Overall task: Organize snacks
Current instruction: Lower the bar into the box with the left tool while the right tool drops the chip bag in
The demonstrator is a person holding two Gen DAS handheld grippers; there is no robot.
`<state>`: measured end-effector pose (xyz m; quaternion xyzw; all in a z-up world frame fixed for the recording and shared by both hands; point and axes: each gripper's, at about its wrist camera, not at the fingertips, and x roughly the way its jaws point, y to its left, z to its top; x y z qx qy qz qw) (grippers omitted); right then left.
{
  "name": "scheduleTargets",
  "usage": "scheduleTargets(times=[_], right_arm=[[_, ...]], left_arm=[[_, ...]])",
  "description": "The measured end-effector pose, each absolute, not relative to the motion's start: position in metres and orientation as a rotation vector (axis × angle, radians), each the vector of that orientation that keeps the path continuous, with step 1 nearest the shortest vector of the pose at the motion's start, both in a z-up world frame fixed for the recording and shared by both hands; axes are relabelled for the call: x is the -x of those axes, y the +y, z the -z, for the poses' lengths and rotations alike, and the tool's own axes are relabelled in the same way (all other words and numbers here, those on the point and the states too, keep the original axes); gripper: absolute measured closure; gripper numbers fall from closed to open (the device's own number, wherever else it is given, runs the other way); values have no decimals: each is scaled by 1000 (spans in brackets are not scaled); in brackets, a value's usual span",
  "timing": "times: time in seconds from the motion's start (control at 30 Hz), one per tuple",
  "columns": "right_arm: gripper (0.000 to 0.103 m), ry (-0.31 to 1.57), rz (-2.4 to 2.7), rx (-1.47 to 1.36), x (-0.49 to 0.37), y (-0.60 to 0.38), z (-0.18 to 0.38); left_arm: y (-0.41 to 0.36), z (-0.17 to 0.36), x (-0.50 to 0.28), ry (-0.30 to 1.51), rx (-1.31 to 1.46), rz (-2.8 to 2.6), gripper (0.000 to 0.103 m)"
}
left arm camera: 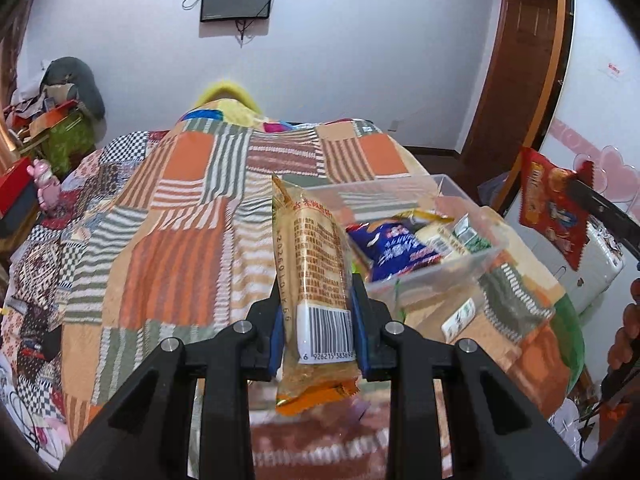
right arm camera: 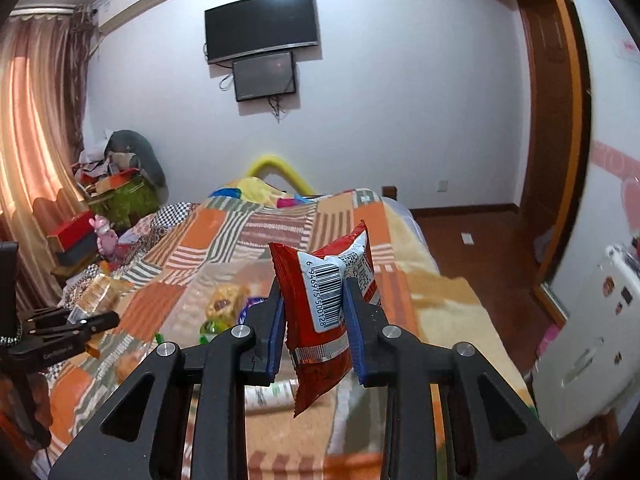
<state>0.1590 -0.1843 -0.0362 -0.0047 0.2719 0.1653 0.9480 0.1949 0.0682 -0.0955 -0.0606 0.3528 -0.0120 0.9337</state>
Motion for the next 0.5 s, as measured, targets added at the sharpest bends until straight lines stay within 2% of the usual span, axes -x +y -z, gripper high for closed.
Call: scheduleTargets(times=[0.5], right_arm=[[78,642,-470,26,-227,-144,77]], left_arm=[[47,129,-295,832,137,30,75]])
